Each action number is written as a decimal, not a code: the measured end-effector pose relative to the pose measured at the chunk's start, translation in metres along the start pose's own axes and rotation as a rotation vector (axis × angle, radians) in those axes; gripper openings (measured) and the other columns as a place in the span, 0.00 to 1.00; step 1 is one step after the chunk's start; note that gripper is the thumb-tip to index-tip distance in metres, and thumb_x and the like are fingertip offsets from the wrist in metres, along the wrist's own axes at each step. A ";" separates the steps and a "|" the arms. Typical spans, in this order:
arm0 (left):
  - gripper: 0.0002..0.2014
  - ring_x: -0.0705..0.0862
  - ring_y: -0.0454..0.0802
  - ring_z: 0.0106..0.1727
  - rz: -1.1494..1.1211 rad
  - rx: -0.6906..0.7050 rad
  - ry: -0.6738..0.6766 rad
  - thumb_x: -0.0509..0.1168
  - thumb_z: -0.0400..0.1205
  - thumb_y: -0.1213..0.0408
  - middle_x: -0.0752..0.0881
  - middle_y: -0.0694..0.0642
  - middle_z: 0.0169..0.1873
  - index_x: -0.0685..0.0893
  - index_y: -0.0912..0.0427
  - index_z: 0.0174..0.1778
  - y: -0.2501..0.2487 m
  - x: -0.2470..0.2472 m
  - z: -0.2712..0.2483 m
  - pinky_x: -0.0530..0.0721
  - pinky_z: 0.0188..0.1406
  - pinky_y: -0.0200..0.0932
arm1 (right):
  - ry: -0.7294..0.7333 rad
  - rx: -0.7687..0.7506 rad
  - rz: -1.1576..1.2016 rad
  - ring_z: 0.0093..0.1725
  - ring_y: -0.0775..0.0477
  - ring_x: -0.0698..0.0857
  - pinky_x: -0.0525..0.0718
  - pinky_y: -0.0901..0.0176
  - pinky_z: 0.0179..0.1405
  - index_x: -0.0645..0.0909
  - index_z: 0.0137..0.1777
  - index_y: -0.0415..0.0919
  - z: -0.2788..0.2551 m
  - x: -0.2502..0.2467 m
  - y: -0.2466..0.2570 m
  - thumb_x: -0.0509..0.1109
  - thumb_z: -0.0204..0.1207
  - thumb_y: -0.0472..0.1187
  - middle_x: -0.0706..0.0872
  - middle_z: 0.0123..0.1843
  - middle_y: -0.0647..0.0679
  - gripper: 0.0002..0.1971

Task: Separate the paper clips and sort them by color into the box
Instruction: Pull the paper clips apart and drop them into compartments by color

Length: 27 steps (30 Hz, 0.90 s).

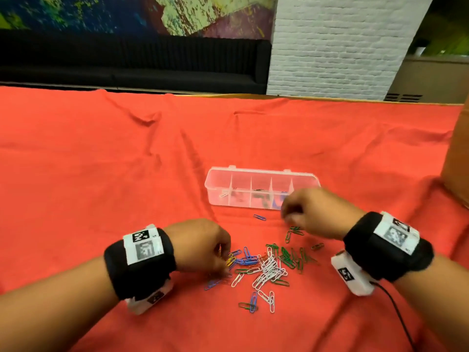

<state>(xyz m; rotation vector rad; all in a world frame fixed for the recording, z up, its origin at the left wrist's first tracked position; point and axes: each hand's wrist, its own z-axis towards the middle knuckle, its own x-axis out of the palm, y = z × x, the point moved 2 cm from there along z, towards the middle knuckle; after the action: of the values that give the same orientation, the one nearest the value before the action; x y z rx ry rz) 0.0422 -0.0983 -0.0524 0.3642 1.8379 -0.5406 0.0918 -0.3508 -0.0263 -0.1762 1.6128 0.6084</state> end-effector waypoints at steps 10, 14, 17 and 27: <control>0.16 0.83 0.48 0.47 0.025 0.404 0.064 0.71 0.74 0.44 0.83 0.46 0.47 0.84 0.45 0.55 -0.051 0.030 -0.006 0.84 0.43 0.50 | 0.314 -0.201 -0.122 0.43 0.52 0.82 0.82 0.51 0.42 0.80 0.49 0.53 -0.043 0.049 0.039 0.74 0.68 0.53 0.85 0.43 0.56 0.12; 0.10 0.85 0.49 0.46 0.065 0.402 0.043 0.66 0.76 0.50 0.86 0.47 0.46 0.85 0.48 0.50 -0.049 0.032 -0.006 0.84 0.43 0.50 | 0.253 -0.175 -0.071 0.39 0.57 0.82 0.80 0.58 0.40 0.82 0.49 0.51 -0.045 0.039 0.033 0.72 0.73 0.50 0.87 0.40 0.56 0.08; 0.08 0.85 0.47 0.41 0.017 0.349 0.022 0.64 0.77 0.51 0.88 0.47 0.41 0.84 0.49 0.46 -0.038 0.030 -0.007 0.83 0.41 0.47 | 0.272 -0.123 0.231 0.33 0.59 0.82 0.80 0.61 0.36 0.83 0.43 0.49 -0.045 0.032 0.025 0.74 0.75 0.43 0.87 0.34 0.55 0.02; 0.08 0.91 0.51 0.36 -1.377 -0.055 0.228 0.71 0.73 0.71 0.90 0.61 0.40 0.81 0.61 0.46 -0.007 0.011 -0.004 0.86 0.27 0.37 | 0.202 0.260 1.359 0.28 0.47 0.85 0.82 0.65 0.21 0.70 0.32 0.39 -0.052 0.037 0.014 0.72 0.62 0.24 0.82 0.34 0.36 0.14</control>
<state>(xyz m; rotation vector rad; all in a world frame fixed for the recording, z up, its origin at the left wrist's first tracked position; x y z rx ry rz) 0.0314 -0.1022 -0.0606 -1.0207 2.1176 -1.3805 0.0341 -0.3554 -0.0567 1.1767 1.8405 1.3944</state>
